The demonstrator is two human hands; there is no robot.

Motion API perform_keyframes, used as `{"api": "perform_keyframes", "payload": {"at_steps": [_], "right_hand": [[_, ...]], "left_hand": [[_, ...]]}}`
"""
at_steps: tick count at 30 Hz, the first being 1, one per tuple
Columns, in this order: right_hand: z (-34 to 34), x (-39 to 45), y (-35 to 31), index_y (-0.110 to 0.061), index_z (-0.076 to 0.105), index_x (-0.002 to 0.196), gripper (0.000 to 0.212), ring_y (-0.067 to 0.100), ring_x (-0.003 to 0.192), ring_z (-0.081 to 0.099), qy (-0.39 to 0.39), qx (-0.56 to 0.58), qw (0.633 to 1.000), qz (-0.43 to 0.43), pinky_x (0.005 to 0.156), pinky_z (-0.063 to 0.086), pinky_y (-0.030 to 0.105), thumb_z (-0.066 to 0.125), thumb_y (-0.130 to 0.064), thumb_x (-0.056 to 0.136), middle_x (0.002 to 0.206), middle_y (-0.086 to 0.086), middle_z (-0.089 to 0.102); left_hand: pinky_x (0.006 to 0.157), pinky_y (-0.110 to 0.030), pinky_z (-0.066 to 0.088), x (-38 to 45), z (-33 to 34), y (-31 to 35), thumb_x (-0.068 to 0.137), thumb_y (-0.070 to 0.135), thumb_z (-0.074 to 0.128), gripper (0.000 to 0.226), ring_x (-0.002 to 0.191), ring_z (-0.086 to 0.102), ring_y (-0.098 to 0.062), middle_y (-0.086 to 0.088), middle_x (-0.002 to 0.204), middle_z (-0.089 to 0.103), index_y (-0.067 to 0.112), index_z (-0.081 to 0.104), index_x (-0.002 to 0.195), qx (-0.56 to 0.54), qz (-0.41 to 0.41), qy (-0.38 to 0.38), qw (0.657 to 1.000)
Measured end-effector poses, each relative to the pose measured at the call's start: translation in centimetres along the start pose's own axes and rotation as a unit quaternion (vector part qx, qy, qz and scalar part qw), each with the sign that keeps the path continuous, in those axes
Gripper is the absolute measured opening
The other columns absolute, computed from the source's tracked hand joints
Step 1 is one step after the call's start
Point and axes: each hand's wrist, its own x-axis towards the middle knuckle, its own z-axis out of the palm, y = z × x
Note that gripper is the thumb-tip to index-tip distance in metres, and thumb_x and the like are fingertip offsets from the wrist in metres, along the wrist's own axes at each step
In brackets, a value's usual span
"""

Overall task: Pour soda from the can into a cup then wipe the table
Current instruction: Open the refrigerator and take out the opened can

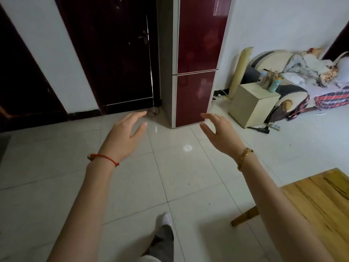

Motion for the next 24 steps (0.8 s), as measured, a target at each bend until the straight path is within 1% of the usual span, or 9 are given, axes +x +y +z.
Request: {"api": "perform_keyframes", "payload": {"at_steps": [2, 5, 8, 11, 15, 17, 20, 24], "right_hand": [[0.8, 1.7, 0.8, -0.017, 0.050, 0.138, 0.045, 0.019, 0.130, 0.047, -0.002, -0.001, 1.000, 0.010, 0.109, 0.037, 0.034, 0.044, -0.040, 0.100, 0.138, 0.001, 0.055], [2.3, 5.0, 2.4, -0.017, 0.049, 0.139, 0.045, 0.018, 0.131, 0.046, -0.015, -0.004, 1.000, 0.024, 0.110, 0.037, 0.035, 0.044, -0.040, 0.100, 0.139, 0.001, 0.055], [3.0, 9.5, 3.6, -0.017, 0.049, 0.139, 0.045, 0.018, 0.130, 0.046, -0.011, 0.001, 0.999, 0.034, 0.110, 0.037, 0.035, 0.044, -0.039, 0.100, 0.138, 0.001, 0.055], [3.7, 14.4, 4.7, -0.016, 0.050, 0.138, 0.044, 0.016, 0.129, 0.048, -0.006, 0.007, 0.999, 0.036, 0.107, 0.035, 0.028, 0.046, -0.038, 0.100, 0.137, 0.000, 0.056], [4.8, 20.7, 6.2, -0.016, 0.051, 0.137, 0.043, 0.016, 0.126, 0.050, 0.012, 0.017, 0.999, 0.049, 0.102, 0.036, 0.025, 0.047, -0.036, 0.100, 0.135, 0.000, 0.057], [5.4, 23.2, 7.0, -0.016, 0.051, 0.137, 0.043, 0.017, 0.125, 0.050, 0.015, 0.022, 0.998, 0.057, 0.102, 0.036, 0.025, 0.048, -0.037, 0.099, 0.135, 0.000, 0.058], [6.4, 26.2, 8.3, -0.017, 0.051, 0.137, 0.043, 0.015, 0.127, 0.049, 0.009, 0.029, 0.997, 0.066, 0.106, 0.037, 0.027, 0.047, -0.038, 0.099, 0.136, -0.001, 0.057], [8.0, 30.1, 10.4, -0.017, 0.050, 0.138, 0.044, 0.013, 0.127, 0.048, -0.001, 0.025, 0.996, 0.081, 0.103, 0.033, 0.021, 0.046, -0.039, 0.100, 0.137, -0.002, 0.056]], "left_hand": [[0.106, -0.035, 0.041, 1.8, 0.7, -1.1, 0.101, 0.037, 0.045, 0.044, 0.114, 0.057, -0.036, 0.003, 0.147, 0.048, 0.024, 0.047, 0.143, 0.007, -0.020, 0.007, 1.000], [0.104, -0.039, 0.045, 5.2, 1.9, -3.0, 0.101, 0.037, 0.045, 0.044, 0.113, 0.057, -0.039, 0.001, 0.146, 0.048, 0.023, 0.048, 0.143, 0.017, -0.026, -0.008, 0.999], [0.099, -0.040, 0.045, 9.9, 2.2, -4.7, 0.101, 0.037, 0.045, 0.044, 0.107, 0.056, -0.047, 0.003, 0.147, 0.048, 0.025, 0.047, 0.143, 0.026, -0.036, -0.008, 0.999], [0.103, -0.036, 0.043, 15.0, 2.2, -6.2, 0.101, 0.036, 0.046, 0.044, 0.107, 0.056, -0.048, 0.005, 0.147, 0.047, 0.025, 0.046, 0.144, 0.020, -0.032, -0.001, 0.999], [0.102, -0.034, 0.042, 21.7, 2.4, -7.8, 0.101, 0.035, 0.046, 0.045, 0.108, 0.056, -0.044, 0.005, 0.146, 0.048, 0.023, 0.045, 0.144, 0.020, -0.021, -0.003, 1.000], [0.103, -0.036, 0.043, 24.7, 2.7, -8.6, 0.101, 0.035, 0.045, 0.045, 0.109, 0.056, -0.045, 0.005, 0.146, 0.047, 0.024, 0.044, 0.145, 0.021, -0.016, -0.007, 1.000], [0.102, -0.041, 0.046, 28.5, 3.4, -9.6, 0.101, 0.036, 0.045, 0.045, 0.109, 0.055, -0.047, 0.005, 0.147, 0.047, 0.024, 0.044, 0.145, 0.016, -0.015, -0.020, 1.000], [0.101, -0.044, 0.047, 33.1, 5.0, -11.2, 0.101, 0.036, 0.045, 0.046, 0.110, 0.055, -0.048, 0.004, 0.147, 0.047, 0.024, 0.044, 0.145, 0.013, -0.016, -0.040, 0.999]]}}
